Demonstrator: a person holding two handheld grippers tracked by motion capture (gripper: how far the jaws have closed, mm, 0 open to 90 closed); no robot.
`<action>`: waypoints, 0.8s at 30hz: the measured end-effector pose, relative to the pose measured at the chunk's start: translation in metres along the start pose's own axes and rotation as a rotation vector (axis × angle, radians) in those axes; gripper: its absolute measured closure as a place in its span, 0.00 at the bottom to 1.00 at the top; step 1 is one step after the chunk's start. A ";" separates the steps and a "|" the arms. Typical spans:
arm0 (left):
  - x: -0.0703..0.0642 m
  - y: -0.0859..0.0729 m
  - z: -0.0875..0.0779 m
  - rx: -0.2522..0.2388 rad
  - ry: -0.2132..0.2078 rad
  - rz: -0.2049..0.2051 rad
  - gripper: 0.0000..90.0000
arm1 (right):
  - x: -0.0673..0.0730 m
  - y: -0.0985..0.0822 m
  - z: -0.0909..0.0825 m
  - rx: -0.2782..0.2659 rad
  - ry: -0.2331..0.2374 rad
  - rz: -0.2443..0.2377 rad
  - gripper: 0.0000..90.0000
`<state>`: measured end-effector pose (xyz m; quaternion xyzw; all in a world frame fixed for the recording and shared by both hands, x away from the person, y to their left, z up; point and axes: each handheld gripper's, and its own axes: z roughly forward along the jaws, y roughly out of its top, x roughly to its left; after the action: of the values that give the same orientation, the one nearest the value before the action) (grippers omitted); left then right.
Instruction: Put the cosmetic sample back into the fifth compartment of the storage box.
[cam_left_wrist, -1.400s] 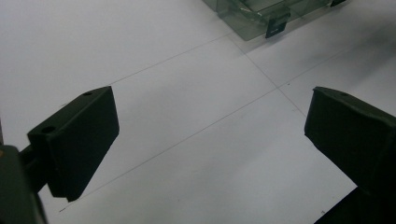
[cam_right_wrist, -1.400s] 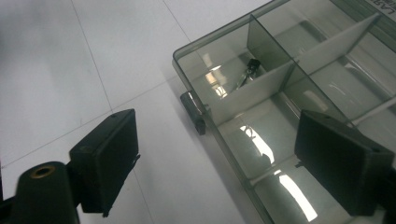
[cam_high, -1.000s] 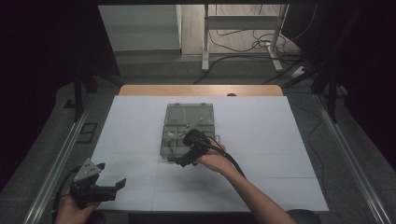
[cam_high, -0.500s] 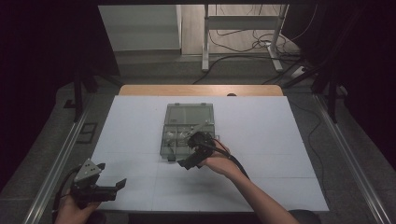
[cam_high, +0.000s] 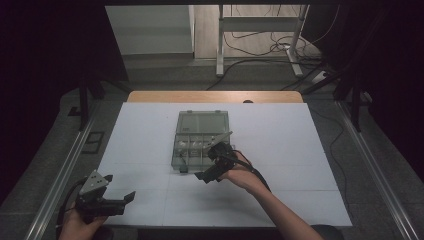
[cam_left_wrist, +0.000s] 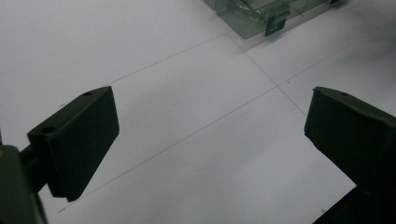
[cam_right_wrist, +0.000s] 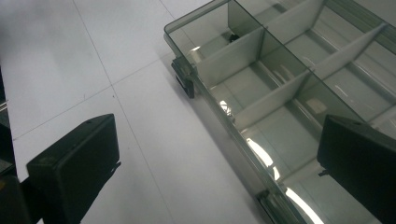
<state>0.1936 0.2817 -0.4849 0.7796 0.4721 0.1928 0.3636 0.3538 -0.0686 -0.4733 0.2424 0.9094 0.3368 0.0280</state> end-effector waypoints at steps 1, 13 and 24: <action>0.000 0.000 0.000 0.000 0.000 0.000 0.04 | -0.001 -0.001 -0.001 -0.004 0.002 0.003 0.00; 0.000 0.000 0.000 0.000 0.001 -0.002 0.04 | -0.005 -0.009 -0.017 -0.051 -0.019 0.033 0.01; 0.000 0.000 0.000 0.001 0.001 -0.002 0.04 | -0.005 -0.015 -0.033 -0.077 -0.036 0.041 0.02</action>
<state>0.1939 0.2817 -0.4849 0.7791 0.4733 0.1925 0.3633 0.3447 -0.1003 -0.4579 0.2656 0.8900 0.3678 0.0467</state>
